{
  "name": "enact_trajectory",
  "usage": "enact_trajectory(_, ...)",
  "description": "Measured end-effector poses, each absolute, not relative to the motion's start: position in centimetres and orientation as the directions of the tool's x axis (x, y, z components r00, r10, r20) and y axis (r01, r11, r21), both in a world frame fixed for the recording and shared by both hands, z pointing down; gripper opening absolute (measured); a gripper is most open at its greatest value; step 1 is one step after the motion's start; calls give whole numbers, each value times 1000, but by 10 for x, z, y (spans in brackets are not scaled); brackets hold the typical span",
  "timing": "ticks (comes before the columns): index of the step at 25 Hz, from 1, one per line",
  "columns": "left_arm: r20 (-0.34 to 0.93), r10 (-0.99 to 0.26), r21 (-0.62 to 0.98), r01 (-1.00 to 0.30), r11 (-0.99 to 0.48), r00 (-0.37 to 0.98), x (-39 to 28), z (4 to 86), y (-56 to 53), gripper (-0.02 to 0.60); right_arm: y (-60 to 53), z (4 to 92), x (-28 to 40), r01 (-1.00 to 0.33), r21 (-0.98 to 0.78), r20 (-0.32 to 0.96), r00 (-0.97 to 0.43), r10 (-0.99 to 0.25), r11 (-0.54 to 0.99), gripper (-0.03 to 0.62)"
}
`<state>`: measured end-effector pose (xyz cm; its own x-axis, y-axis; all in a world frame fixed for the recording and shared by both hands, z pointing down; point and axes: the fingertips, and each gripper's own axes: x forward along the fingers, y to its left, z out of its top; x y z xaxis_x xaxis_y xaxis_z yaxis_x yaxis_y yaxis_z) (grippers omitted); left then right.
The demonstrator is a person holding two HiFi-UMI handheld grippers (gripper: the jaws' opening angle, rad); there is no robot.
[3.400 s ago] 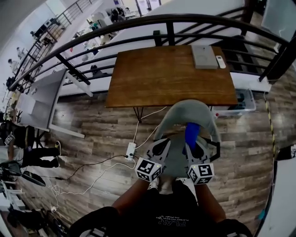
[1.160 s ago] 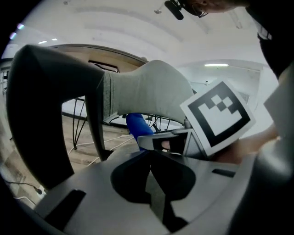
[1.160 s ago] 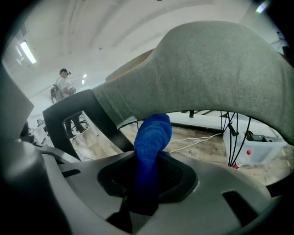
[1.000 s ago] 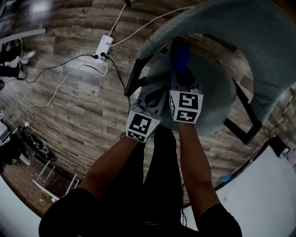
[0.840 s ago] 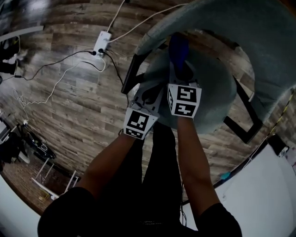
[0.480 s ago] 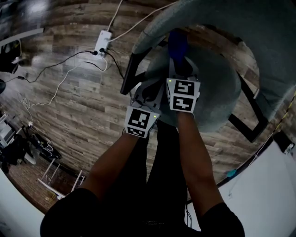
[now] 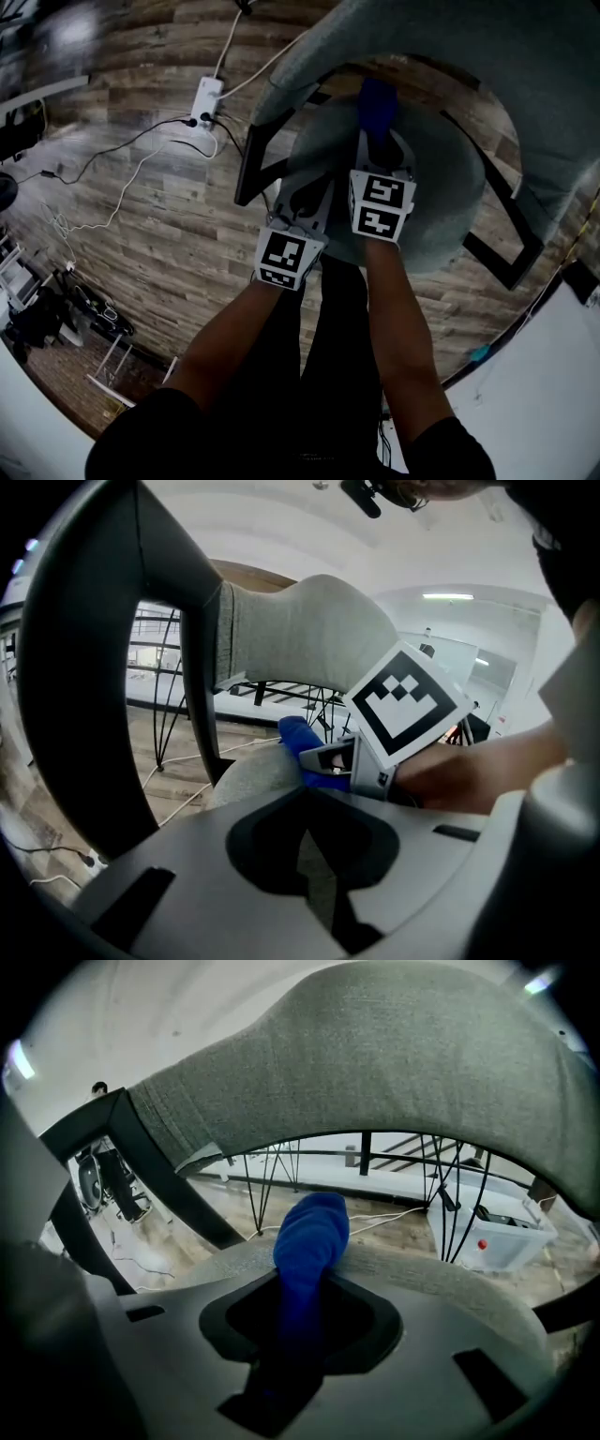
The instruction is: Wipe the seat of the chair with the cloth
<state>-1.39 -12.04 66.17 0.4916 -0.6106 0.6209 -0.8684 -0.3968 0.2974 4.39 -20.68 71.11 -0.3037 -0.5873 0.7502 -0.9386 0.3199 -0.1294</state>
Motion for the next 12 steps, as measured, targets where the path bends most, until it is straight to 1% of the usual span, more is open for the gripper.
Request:
enact_trajectory(8, 634, -583, 327, -859, -393, 508, 6, 672, -117, 6, -203, 712, 74, -952, -127, 762, -273, -587, 278, 107)
enact_trajectory(12, 640, -569, 313, -852, -420, 516, 16, 674, -118, 6, -201, 717, 94, -962, -126, 769, -250, -588, 243, 107)
